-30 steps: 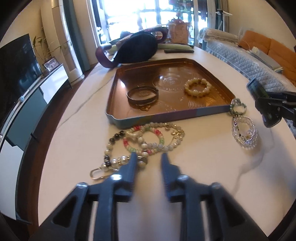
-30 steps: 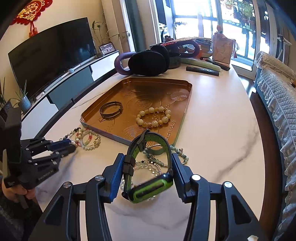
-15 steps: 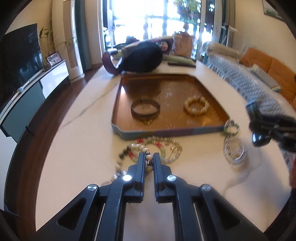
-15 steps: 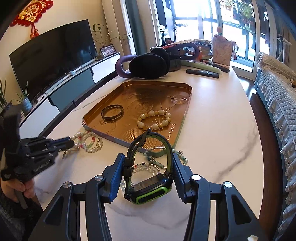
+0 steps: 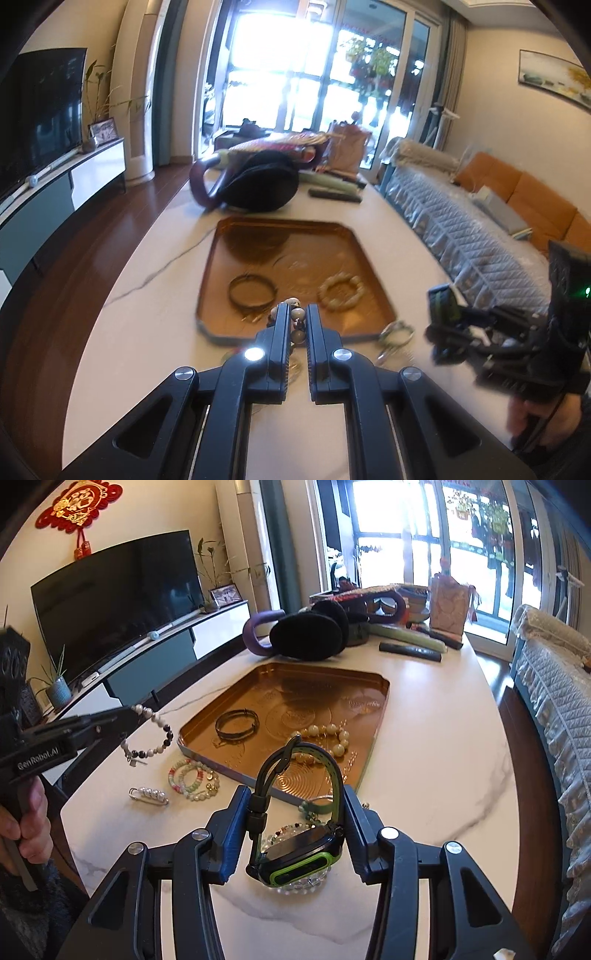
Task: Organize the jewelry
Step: 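Carry the watch with the right tool while the left tool carries the bracelets over the tray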
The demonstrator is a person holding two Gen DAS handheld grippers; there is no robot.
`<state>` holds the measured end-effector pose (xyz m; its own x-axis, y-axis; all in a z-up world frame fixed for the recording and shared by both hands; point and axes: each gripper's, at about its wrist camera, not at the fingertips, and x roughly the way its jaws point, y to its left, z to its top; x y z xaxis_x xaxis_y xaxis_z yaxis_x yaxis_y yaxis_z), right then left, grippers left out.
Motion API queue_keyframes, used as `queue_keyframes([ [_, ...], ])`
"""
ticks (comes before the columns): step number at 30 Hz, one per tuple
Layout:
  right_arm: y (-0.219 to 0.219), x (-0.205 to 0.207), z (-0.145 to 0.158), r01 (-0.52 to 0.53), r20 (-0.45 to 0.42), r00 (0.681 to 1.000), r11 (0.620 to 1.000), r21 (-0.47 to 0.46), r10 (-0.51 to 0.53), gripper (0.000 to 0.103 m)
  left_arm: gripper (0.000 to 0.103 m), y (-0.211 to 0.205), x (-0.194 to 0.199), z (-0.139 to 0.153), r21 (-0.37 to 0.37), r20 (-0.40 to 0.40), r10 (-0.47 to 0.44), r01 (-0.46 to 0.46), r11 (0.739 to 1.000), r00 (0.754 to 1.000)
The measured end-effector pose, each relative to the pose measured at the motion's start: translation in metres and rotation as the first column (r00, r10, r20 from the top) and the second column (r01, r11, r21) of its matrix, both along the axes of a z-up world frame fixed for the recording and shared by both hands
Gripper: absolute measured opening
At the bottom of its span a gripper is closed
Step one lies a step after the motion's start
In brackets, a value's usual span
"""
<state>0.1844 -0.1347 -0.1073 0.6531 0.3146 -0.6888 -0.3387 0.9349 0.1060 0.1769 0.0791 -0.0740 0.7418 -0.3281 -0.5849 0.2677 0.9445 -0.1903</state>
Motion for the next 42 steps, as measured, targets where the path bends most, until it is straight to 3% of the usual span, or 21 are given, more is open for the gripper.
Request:
queue_keyframes([
  [7, -0.005, -0.010, 0.017, 0.020, 0.024, 1.000, 0.999, 0.028, -0.020, 0.045, 0.008, -0.024, -0.005, 0.022, -0.023, 0.022, 0.000, 0.001, 1.000, 1.000],
  [15, 0.001, -0.027, 0.066, 0.058, 0.166, 0.985, 0.998, -0.012, -0.055, 0.045, 0.008, -0.043, -0.016, 0.064, -0.029, 0.136, -0.042, 0.047, 0.998, 0.990],
  [22, 0.019, -0.011, 0.097, 0.021, 0.227, 0.974, 0.999, -0.032, -0.013, 0.045, 0.008, -0.045, 0.014, 0.085, -0.032, 0.174, -0.057, 0.064, 0.997, 0.983],
  [27, 0.033, 0.012, 0.096, 0.000, 0.209, 0.978, 1.000, -0.016, 0.004, 0.045, 0.008, -0.022, 0.057, 0.059, -0.099, 0.070, -0.046, 0.052, 0.994, 0.997],
  [30, 0.037, 0.030, 0.096, -0.016, 0.193, 0.981, 1.000, 0.001, 0.016, 0.045, 0.008, -0.003, 0.082, 0.043, -0.206, 0.002, -0.073, 0.072, 0.976, 0.997],
  [36, 0.037, 0.063, 0.082, 0.002, 0.185, 0.983, 1.000, -0.008, 0.000, 0.045, 0.008, -0.001, 0.113, 0.012, -0.166, -0.050, -0.077, 0.068, 0.984, 0.996],
  [42, 0.029, 0.107, 0.027, 0.024, 0.053, 0.998, 1.000, -0.006, -0.023, 0.045, 0.008, 0.011, 0.147, -0.028, -0.178, -0.147, -0.056, 0.029, 0.984, 0.988],
])
